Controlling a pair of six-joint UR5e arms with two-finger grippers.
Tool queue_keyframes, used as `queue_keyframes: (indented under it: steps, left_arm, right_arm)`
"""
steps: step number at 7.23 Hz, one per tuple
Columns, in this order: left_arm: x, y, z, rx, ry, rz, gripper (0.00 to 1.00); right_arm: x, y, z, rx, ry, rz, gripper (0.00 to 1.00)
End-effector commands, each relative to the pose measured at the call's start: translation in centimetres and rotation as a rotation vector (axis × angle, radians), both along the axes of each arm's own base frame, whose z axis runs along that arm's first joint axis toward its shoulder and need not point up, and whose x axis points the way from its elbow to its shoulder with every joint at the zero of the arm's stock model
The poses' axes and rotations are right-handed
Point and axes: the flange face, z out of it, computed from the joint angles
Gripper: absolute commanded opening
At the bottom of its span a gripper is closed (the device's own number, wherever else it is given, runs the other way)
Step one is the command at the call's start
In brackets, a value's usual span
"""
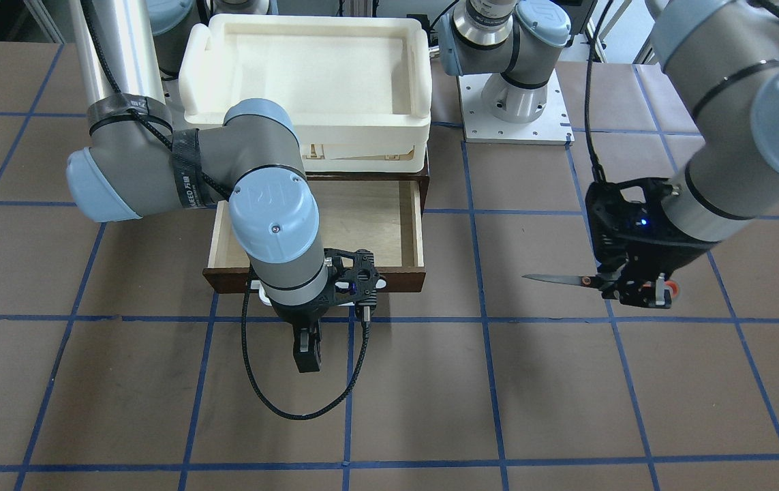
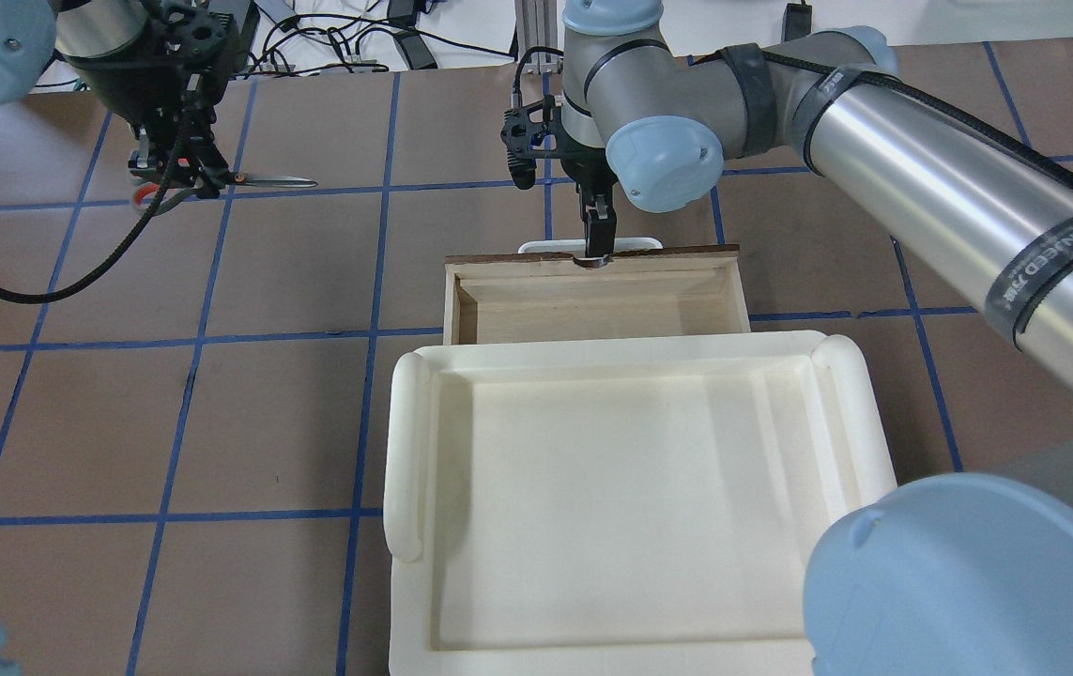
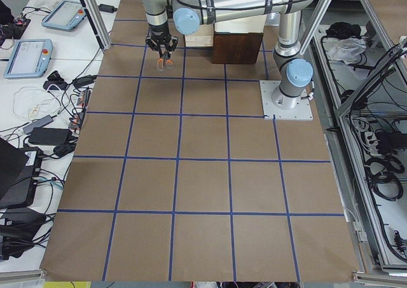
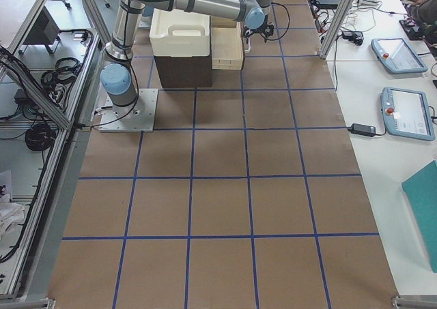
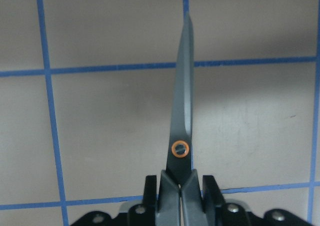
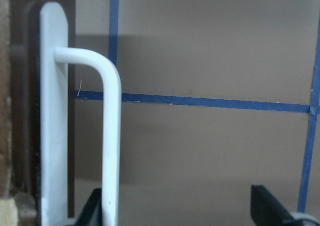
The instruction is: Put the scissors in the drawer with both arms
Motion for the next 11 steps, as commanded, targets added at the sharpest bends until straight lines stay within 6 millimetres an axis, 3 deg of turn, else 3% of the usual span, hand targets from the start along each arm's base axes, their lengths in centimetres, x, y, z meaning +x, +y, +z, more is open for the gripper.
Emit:
queue_keyframes:
  steps: [1,4,5,7,11]
  left_arm:
    - [-7.9,4.0,0.8,0.008,-0.026,0.002,0.0]
    - [-16.6,8.5,1.1,-0.004,-0.033,0.005,0.0]
    - [-17.9,9.3,0.6,0.006,-0.035,0.018,0.0]
    - [-18.1,9.8,-0.4,0.022,-0.037,0.036,0.0]
    - [-18.4,9.4,-1.1,0.029,-0.034,0.043,0.0]
  right_arm:
    - [0.0,-0.3,-0.2,-0.006,-0.002,-0.002,1.0]
    - [-0.1,-1.0,0.4,-0.057,-0.014,0.016,1.0]
    - [-0.2,-1.0,0.4,-0.056,-0.012,0.015,1.0]
    - [-0.1,-1.1,-0.2,-0.044,-0.017,0.009,1.0]
    - [-1.5,-1.0,4.2,-0.092,-0.047,-0.066,1.0]
